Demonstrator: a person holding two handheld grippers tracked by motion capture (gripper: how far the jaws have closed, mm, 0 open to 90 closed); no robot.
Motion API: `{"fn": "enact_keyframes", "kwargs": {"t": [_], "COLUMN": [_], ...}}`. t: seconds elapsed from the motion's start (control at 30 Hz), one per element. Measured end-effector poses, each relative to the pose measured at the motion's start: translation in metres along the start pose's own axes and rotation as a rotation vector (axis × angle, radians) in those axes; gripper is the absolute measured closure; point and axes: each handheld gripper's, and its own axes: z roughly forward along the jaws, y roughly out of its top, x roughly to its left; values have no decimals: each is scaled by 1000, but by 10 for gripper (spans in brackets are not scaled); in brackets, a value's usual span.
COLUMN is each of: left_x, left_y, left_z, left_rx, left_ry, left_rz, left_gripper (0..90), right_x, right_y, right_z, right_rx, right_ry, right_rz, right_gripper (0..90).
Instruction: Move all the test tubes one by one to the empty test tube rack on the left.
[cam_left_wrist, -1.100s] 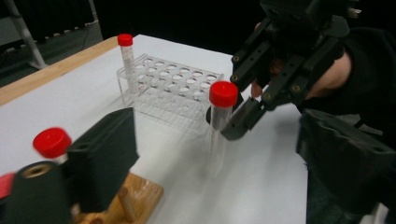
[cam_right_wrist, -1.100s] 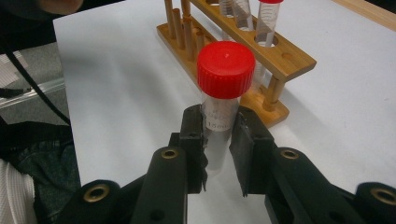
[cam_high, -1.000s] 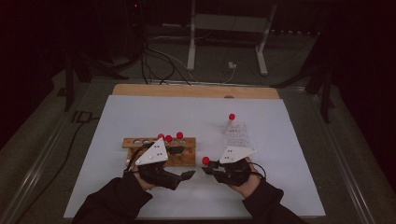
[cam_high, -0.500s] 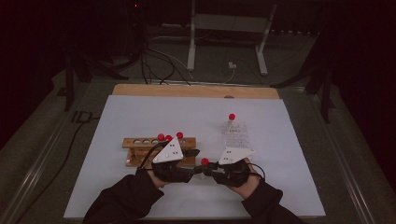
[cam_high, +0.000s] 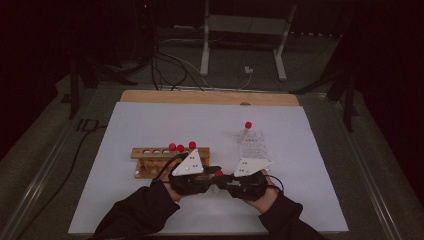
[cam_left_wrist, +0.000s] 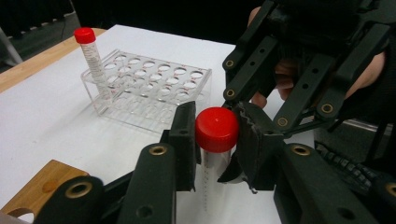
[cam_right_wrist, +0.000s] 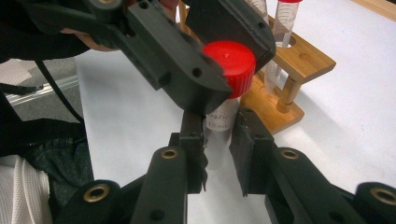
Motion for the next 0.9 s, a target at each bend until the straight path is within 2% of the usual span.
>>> {"fn": "enact_keyframes", "kwargs": {"t": [0.13,0.3,0.37,0.5,0.6,0.9], "left_x": [0,1,1,2,5,14], "left_y": [1,3,3,3,2,-6], "left_z": [0,-3,-5,-13,-22,-55], "left_rx": [4,8,10,3,10,16], "left_ry": [0,5,15,23,46,126], "left_rz": [13,9,11,6,11,-3], "left_gripper": [716,719,719,720,720,720], "right_x": [0,-1,-1,-2,-1,-3], "right_y": [0,0,0,1,1,3], "right_z": [0,0,-1,-3,-4,-6], "right_rx": [2,-16,-20,-22,-25,-64], "right_ry": [4,3,15,1,-11,-26], "right_rz": [2,2,8,5,9,39], "right_gripper": [749,729,660,547,443,209]}}
